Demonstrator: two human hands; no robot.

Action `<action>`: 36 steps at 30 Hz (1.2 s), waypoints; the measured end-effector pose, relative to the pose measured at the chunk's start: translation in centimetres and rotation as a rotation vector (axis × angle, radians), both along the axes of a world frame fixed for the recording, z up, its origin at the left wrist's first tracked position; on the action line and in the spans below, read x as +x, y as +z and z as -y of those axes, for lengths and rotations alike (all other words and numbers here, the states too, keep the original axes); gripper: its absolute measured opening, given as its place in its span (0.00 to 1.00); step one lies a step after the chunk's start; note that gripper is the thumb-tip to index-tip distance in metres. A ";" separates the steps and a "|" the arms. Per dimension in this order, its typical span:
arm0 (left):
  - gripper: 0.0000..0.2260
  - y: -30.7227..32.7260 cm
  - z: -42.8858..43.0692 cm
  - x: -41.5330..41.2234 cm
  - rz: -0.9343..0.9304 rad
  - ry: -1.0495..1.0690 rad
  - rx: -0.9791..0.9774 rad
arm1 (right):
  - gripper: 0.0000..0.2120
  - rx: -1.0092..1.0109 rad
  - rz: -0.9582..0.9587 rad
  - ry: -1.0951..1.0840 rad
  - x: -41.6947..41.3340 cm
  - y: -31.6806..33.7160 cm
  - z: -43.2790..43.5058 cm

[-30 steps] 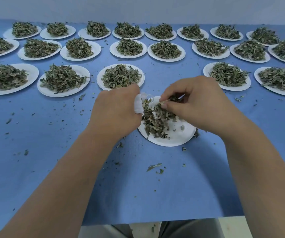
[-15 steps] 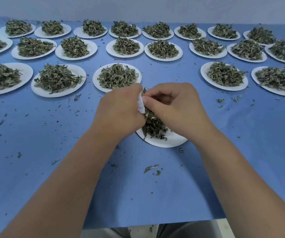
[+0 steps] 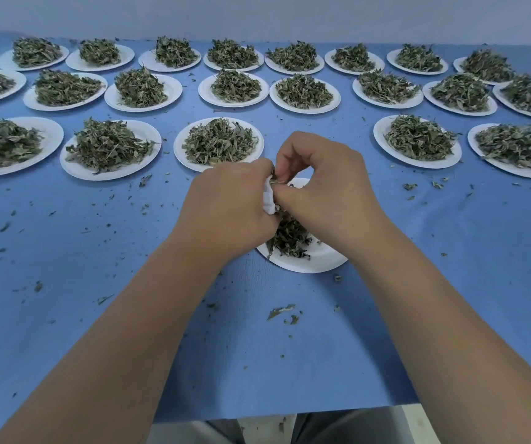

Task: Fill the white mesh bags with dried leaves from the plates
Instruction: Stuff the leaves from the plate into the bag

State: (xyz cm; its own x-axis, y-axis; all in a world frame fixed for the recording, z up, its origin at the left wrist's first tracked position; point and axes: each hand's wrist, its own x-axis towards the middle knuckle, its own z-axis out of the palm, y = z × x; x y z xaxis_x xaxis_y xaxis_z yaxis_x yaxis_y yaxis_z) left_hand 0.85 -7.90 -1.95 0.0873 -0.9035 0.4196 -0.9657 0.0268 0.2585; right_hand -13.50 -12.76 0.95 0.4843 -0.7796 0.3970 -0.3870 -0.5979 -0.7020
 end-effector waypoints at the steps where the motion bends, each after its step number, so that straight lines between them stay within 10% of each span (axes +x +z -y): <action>1: 0.08 0.0 0.0 0.0 0.010 0.005 0.002 | 0.08 0.025 0.002 0.013 0.0 0.0 0.0; 6: 0.10 -0.1 -0.7 2.1 -0.109 0.093 0.015 | 0.03 0.211 0.018 0.086 -2.6 -0.1 1.4; 13: 0.08 -0.4 -1.4 3.5 -0.156 0.230 -0.004 | 0.32 -0.028 -0.755 0.128 -2.7 -2.8 0.6; 18: 0.09 -0.2 -1.4 2.9 -0.110 0.222 0.032 | 0.11 -0.090 -0.606 0.044 -2.5 -2.6 1.2; 36: 0.10 -0.1 0.5 -0.7 -0.085 0.112 0.014 | 0.06 0.136 -0.129 0.096 -2.1 1.0 0.4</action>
